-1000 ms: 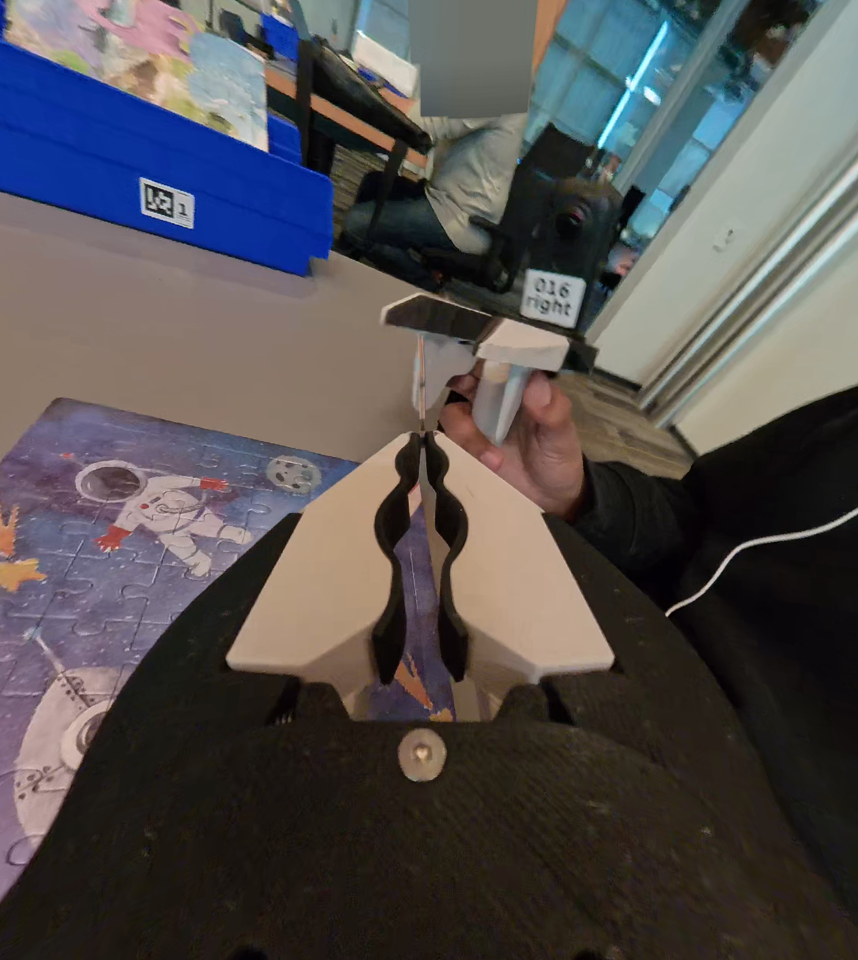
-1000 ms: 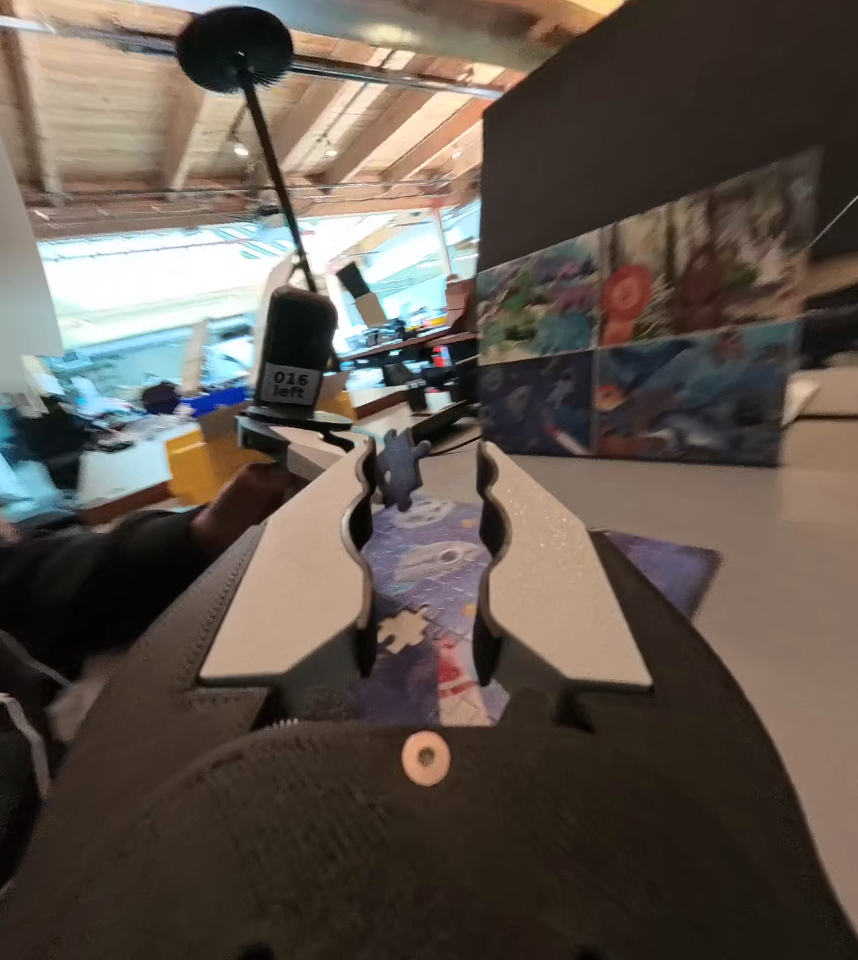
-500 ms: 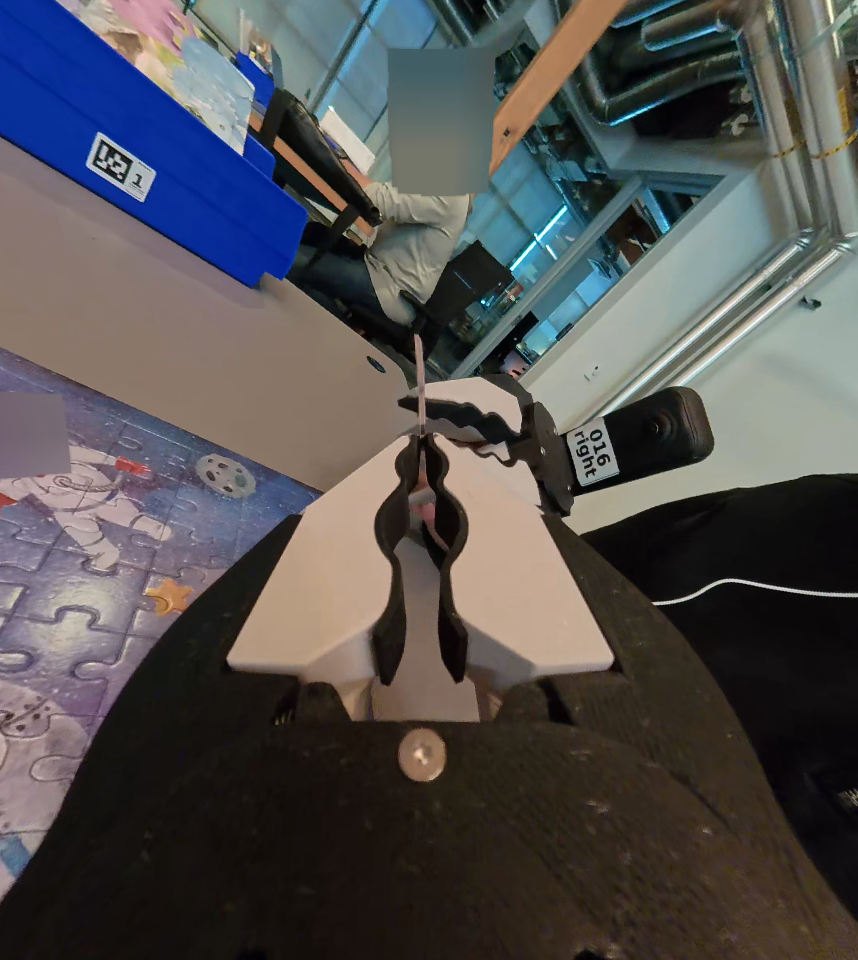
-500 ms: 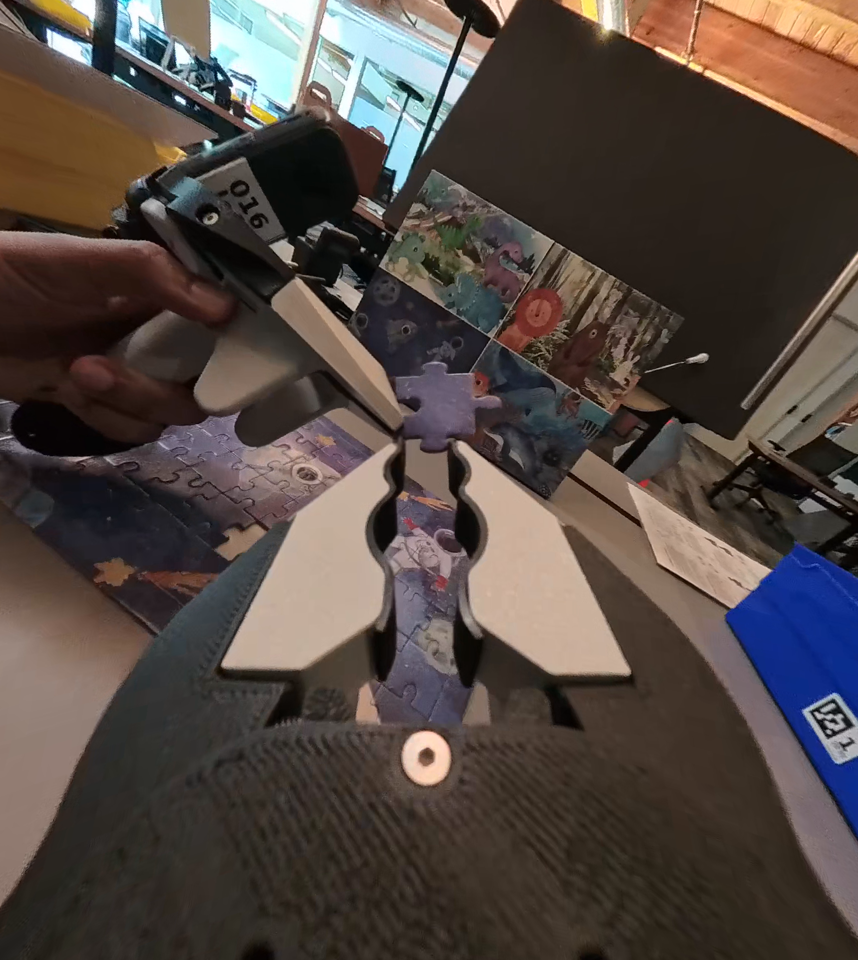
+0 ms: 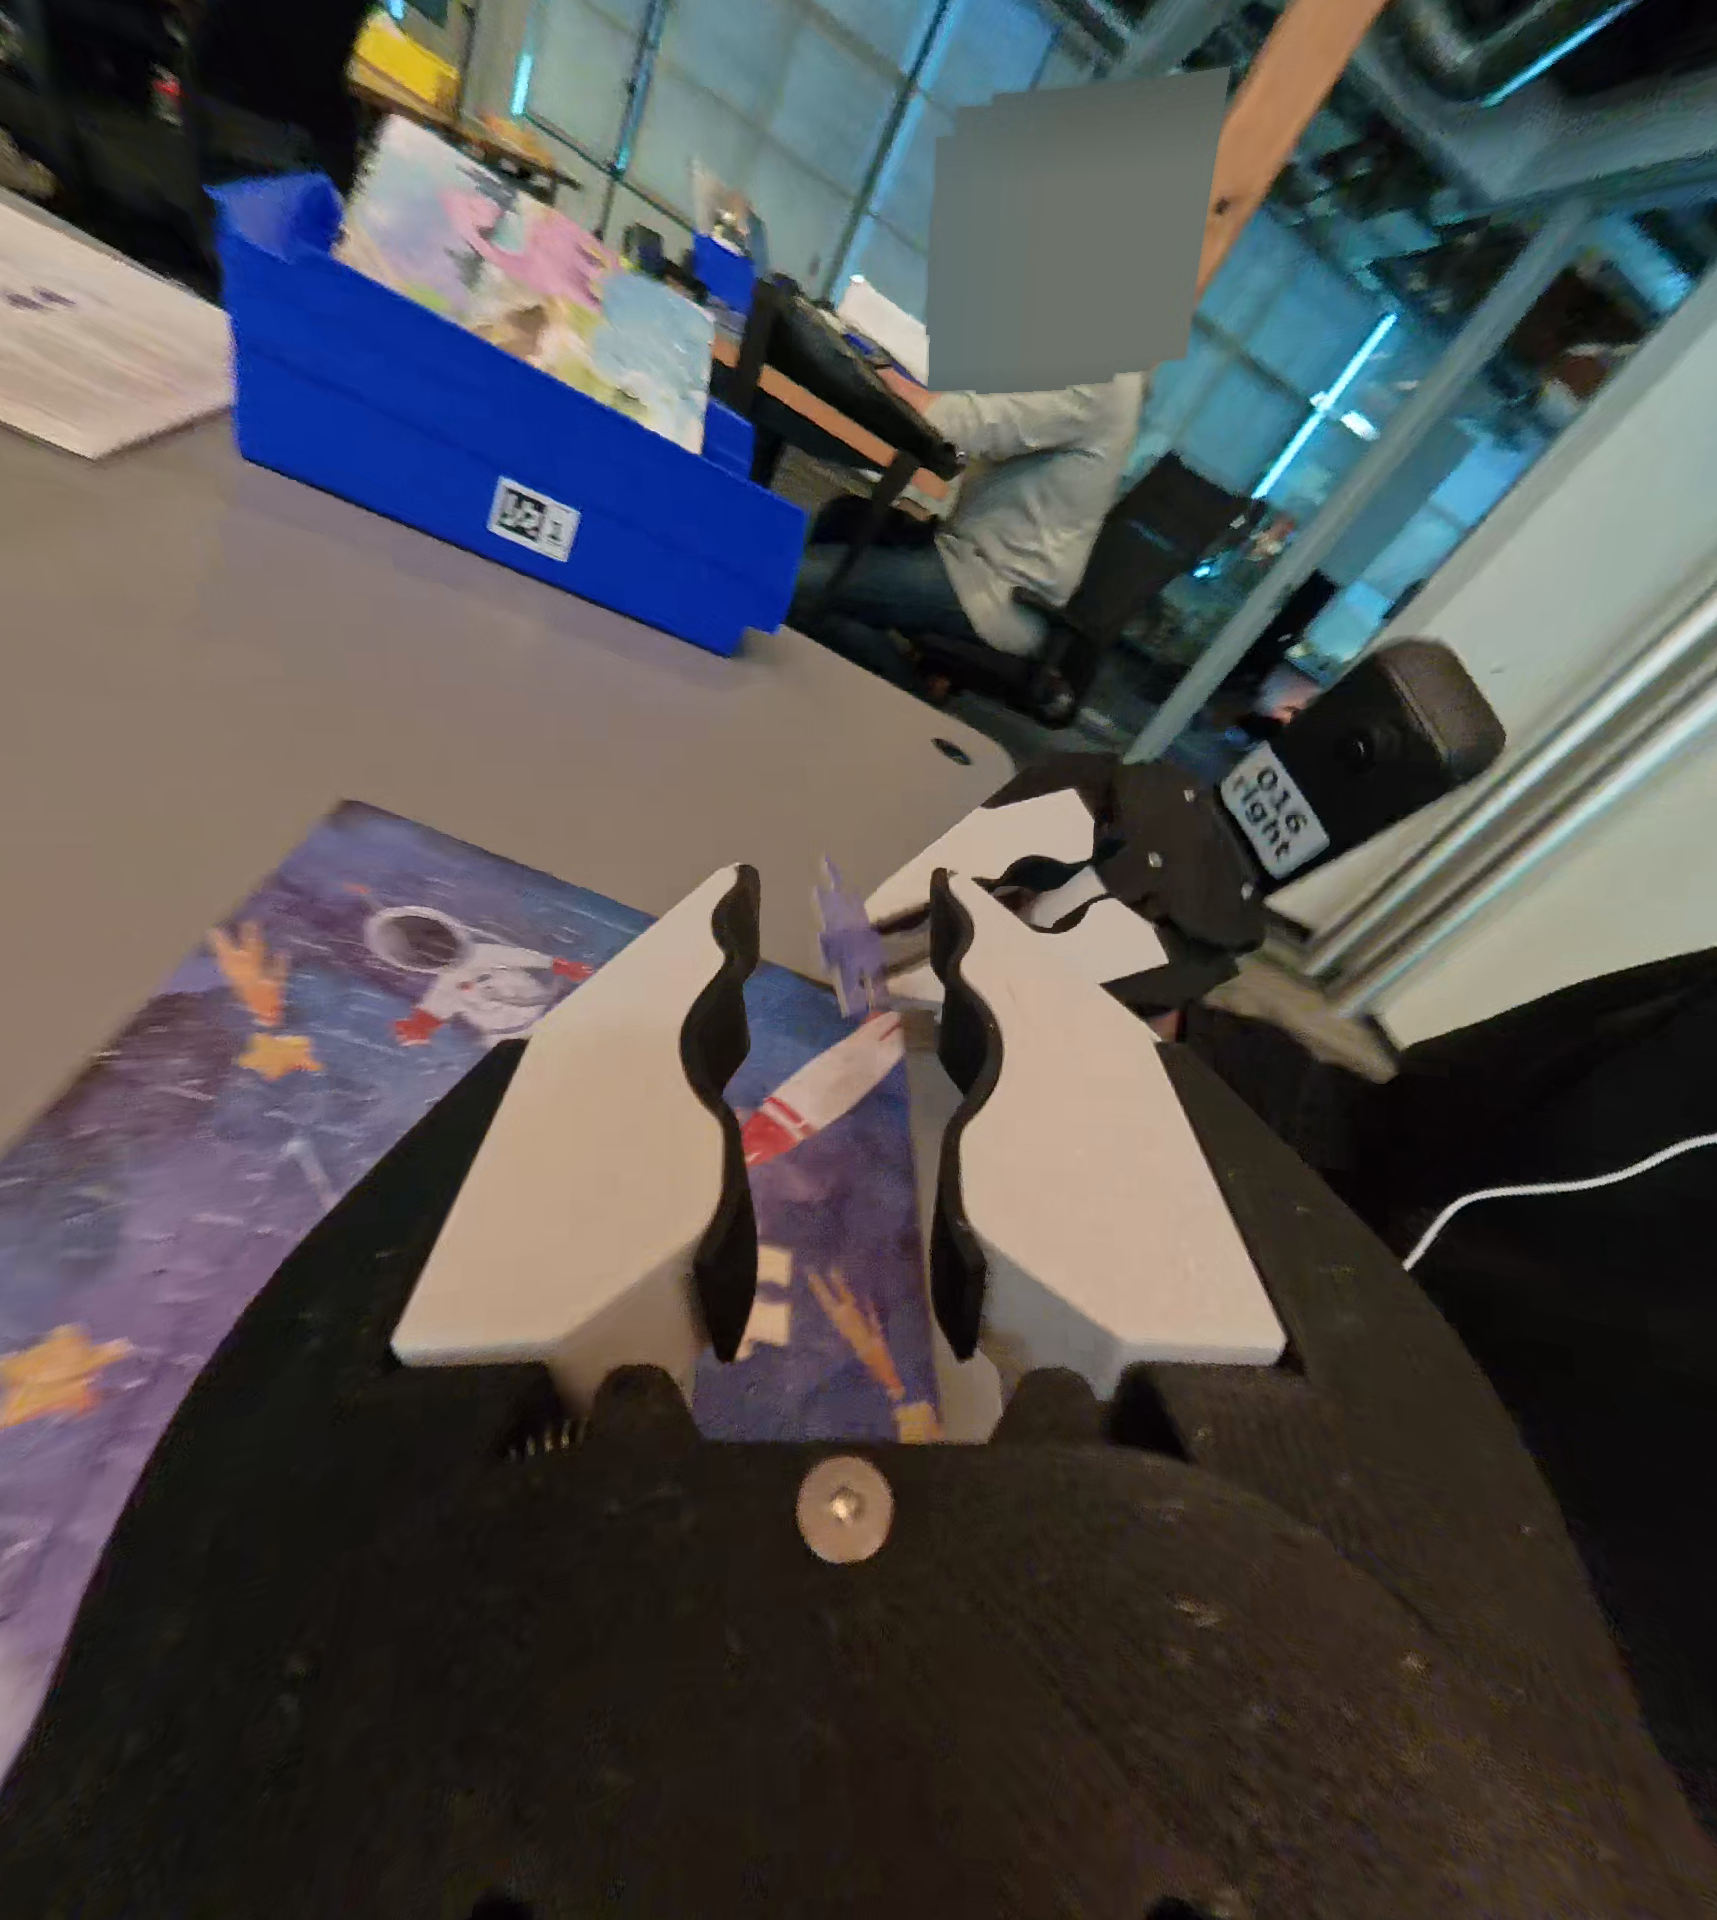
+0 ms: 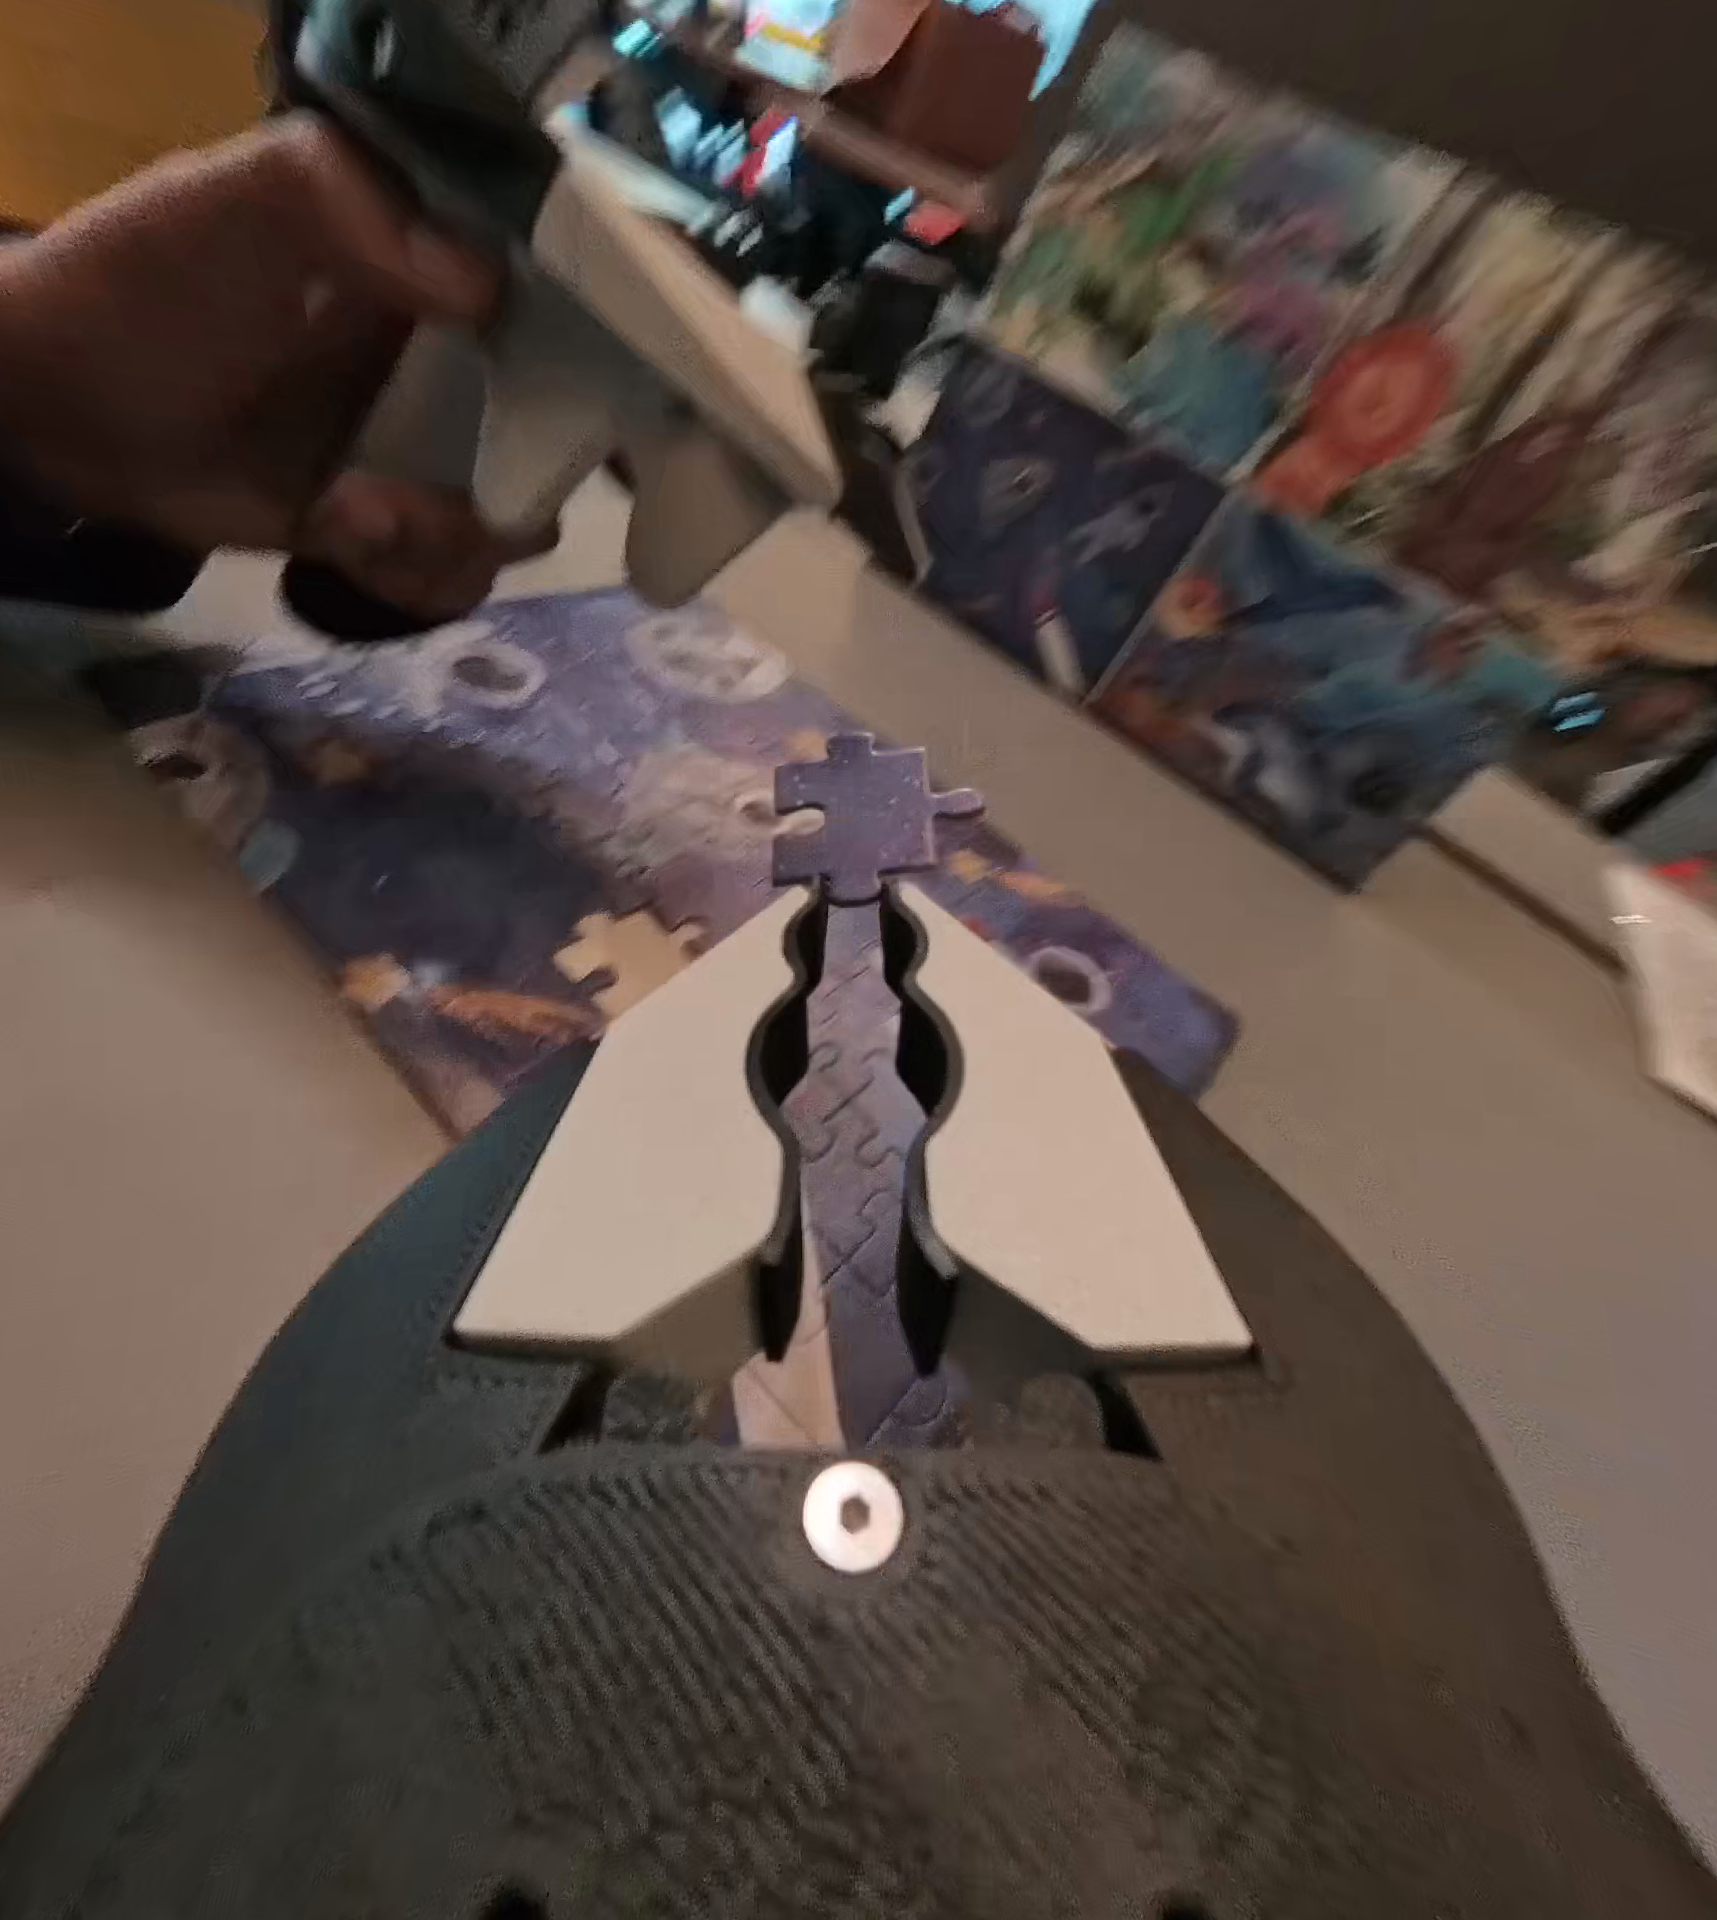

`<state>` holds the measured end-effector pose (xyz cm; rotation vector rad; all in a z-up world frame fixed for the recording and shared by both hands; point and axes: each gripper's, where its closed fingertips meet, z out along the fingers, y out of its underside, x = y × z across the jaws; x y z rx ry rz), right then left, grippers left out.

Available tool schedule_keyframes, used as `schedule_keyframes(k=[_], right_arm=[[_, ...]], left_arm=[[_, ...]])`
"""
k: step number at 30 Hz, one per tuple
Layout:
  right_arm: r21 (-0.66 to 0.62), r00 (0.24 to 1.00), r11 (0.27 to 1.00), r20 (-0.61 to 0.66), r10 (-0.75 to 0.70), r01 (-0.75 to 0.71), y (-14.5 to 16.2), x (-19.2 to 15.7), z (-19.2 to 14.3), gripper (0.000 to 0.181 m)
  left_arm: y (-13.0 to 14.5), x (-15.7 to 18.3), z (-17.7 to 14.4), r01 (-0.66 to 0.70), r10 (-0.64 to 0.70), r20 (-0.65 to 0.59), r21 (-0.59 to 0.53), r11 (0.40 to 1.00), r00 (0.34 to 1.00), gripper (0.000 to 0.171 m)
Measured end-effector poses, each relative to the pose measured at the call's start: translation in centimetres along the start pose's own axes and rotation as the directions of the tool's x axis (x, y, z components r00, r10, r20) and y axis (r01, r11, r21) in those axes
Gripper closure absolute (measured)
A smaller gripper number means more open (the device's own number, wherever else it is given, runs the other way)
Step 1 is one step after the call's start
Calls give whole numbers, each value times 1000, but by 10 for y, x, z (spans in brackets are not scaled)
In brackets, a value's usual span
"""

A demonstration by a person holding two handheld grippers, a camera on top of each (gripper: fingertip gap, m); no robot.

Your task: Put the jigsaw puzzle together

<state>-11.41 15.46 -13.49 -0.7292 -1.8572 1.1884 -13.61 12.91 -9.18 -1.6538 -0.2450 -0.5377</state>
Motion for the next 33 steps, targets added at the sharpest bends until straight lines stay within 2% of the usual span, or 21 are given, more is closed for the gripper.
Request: schedule_keyframes(k=[2,4,8,12,15,17,23,33], right_arm=[[-80,976,997,215,22,-4,12,-20,5,173],[-132,900,991,434,24,37,18,-43,3,172],[-122,779,982,626,-37,144,17,-47,13,173],[-218,625,962,778,68,166,28,-53,25,173],[-274,592,943,798,113,189,43,-59,30,172],[-290,616,933,781,101,215,53,-59,30,173],[-292,601,944,786,146,153,54,-59,28,173],[-244,617,951,783,78,191,53,-59,31,172]], left_arm=[[2,-5,-8,-53,55,48,-34,998,997,142],[11,-8,-13,-100,108,79,-92,991,991,140],[46,-16,-18,-204,244,113,-284,937,963,133],[81,-20,-24,-284,353,77,-447,848,932,133],[90,-23,-26,-321,406,69,-499,805,911,138],[97,-23,-27,-312,395,50,-526,791,917,139],[118,-27,-22,-279,378,38,-608,744,925,143],[121,-29,-22,-264,371,45,-624,735,927,144]])
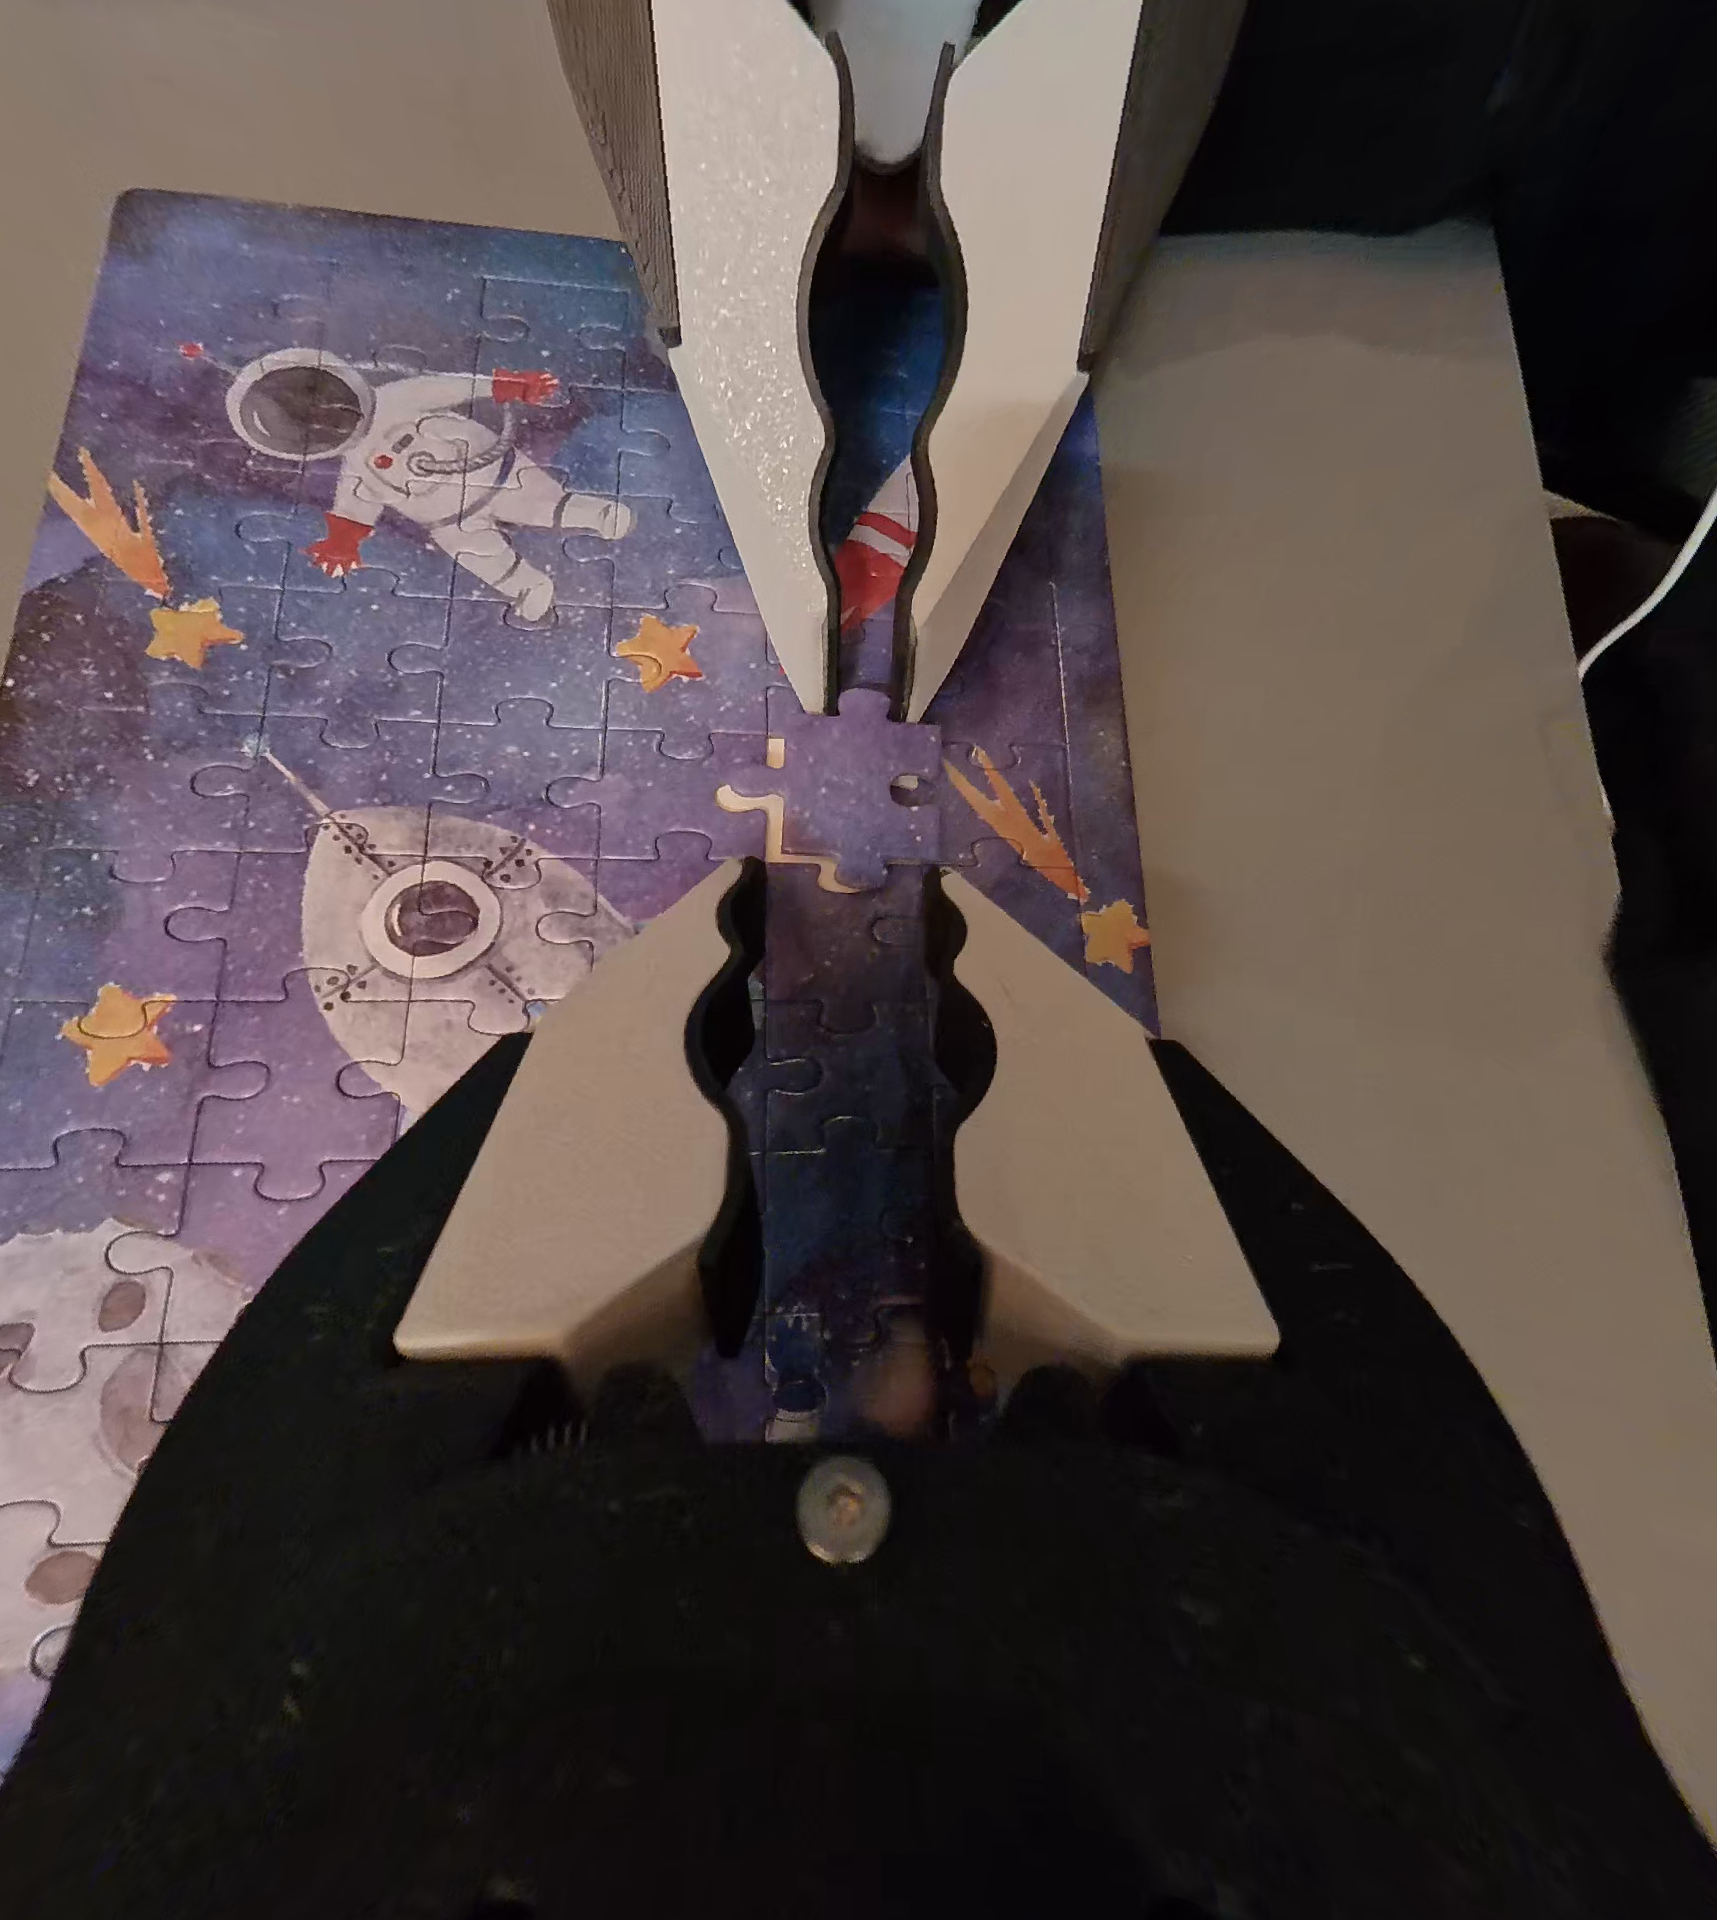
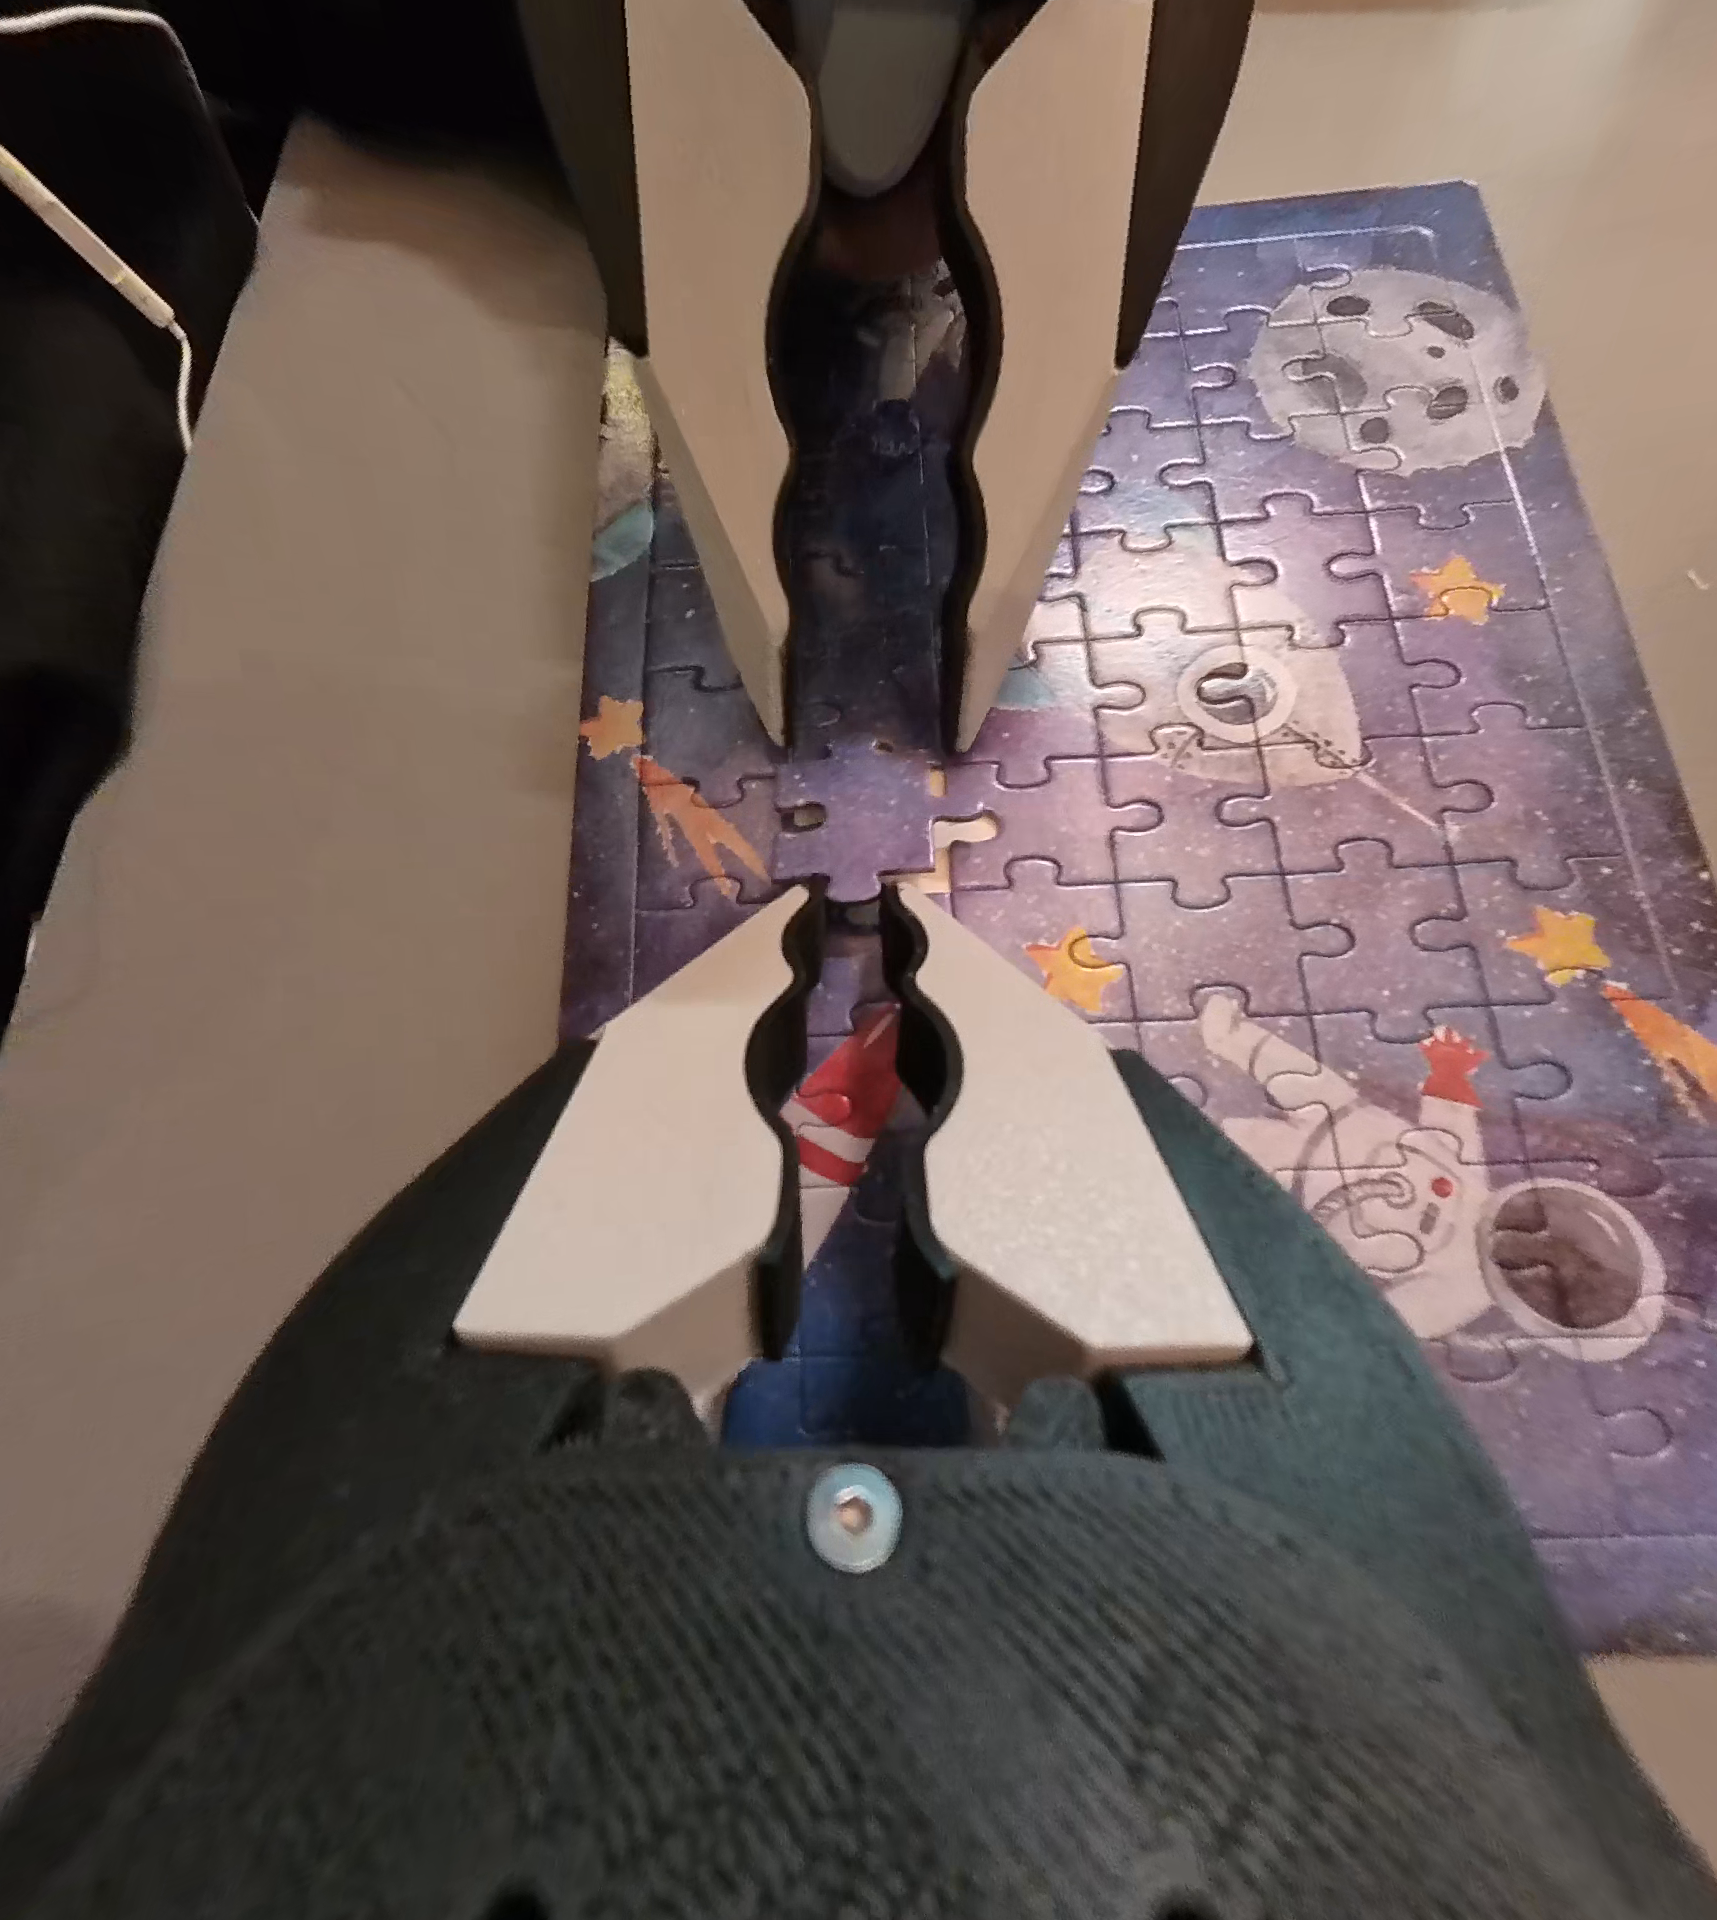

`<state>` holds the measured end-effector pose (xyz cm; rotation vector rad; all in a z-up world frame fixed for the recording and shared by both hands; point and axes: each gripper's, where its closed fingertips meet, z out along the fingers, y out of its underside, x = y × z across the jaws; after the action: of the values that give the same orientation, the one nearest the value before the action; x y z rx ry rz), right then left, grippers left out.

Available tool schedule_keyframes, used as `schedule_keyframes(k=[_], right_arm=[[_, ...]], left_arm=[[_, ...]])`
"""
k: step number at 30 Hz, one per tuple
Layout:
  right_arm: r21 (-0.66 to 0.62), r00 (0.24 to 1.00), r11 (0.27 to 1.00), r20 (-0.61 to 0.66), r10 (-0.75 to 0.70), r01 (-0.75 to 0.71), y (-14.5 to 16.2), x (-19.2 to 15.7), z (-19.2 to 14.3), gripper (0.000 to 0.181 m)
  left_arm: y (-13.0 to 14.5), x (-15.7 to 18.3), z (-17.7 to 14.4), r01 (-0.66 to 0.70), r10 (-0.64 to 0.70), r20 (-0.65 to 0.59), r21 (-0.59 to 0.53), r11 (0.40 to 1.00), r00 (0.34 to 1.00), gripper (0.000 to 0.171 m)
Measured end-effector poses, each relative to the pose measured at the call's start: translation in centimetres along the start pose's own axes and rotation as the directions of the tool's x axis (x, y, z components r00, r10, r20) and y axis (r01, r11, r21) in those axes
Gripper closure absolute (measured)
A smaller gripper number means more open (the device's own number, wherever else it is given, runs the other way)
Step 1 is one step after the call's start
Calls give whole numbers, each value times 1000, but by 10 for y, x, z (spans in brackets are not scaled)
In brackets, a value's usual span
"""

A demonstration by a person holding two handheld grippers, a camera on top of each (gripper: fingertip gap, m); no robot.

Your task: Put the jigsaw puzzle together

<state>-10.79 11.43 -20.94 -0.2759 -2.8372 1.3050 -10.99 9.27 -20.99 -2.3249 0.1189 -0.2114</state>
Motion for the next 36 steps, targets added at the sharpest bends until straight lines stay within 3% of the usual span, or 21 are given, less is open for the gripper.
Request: schedule_keyframes(k=[15,21,26,36], right_arm=[[12,996,999,-79,-36,37,-2,4,-5,163],[74,995,995,-90,-52,59,-16,2,-3,158],[17,997,1000,-72,-23,24,-8,3,7,152],[12,998,1000,-64,-3,4,-7,3,6,153]], left_arm=[[0,-2,1,-3,3,19,-3,1000,1000,147],[-14,-2,-4,-33,29,51,79,996,998,156],[-6,-1,1,3,-4,23,23,1000,1000,146],[-3,-2,4,-2,2,40,-8,1000,999,150]])
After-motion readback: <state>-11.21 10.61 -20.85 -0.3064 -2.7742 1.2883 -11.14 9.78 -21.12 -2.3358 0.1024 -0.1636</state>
